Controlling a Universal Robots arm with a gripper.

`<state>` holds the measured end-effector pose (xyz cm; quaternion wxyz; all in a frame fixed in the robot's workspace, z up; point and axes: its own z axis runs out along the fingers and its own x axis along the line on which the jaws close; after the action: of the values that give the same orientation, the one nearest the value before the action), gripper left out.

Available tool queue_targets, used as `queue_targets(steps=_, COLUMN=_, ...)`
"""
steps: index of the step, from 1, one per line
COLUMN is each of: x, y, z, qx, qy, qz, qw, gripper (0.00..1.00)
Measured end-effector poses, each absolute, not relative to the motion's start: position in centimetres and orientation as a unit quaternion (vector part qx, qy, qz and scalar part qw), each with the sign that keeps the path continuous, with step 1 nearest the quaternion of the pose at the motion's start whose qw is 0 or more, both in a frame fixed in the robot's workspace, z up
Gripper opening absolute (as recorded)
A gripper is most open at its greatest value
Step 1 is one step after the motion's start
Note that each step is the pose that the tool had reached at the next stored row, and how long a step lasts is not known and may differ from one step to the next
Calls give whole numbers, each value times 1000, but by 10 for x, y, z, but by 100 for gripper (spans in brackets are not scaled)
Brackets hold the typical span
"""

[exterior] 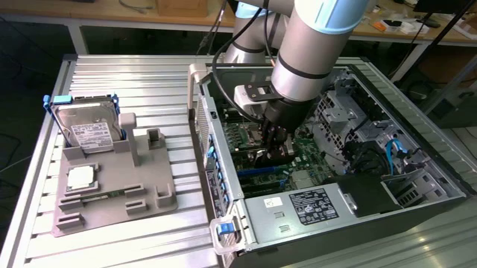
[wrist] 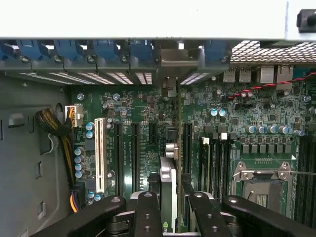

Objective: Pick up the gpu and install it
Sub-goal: 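Insert the gpu into the slot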

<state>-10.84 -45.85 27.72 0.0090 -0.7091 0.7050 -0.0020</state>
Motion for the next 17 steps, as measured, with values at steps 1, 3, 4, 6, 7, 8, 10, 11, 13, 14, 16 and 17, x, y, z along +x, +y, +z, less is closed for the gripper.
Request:
queue_targets(steps=1, x=-108, y=-458, z=277, qx=-709, qy=705, qz=-2, qw=9, gripper=27)
queue_targets(steps=3, x=-108, y=-458, z=277, qx=-709, qy=705, qz=-2, qw=9, gripper=27)
queue_targets(steps=4, x=-108, y=-458, z=277, qx=-709, qy=705, qz=-2, qw=9, gripper=27)
queue_targets(steps=6, x=-108, y=-460, z=277, qx=-709, qy=705, qz=-2, qw=9, gripper=27)
queue_targets(steps=7, x=-108, y=-461, z=277, qx=-709, qy=705, qz=-2, qw=9, gripper=27)
queue_targets(steps=8, x=-108, y=-463, z=277, qx=-709, qy=705, qz=-2, qw=9, gripper=27)
queue_targets(steps=10, x=-108, y=-463, z=277, qx=-709, qy=705, qz=-2, qw=9, gripper=27)
queue_targets(steps=11, x=-108, y=-463, z=277, qx=-709, qy=705, qz=-2, qw=9, gripper=27)
queue_targets(steps=13, x=-108, y=-463, z=277, qx=-709, qy=705, qz=-2, qw=9, gripper=27)
queue_targets(steps=14, x=-108, y=-463, z=277, qx=-709, qy=705, qz=-2, qw=9, gripper=27)
queue_targets(steps=16, x=-108, y=-463, z=277, qx=-709, qy=705, qz=-2, qw=9, gripper=27)
queue_targets(steps=17, x=-107, y=-463, z=276, qx=-709, qy=705, qz=-2, qw=9, gripper=27)
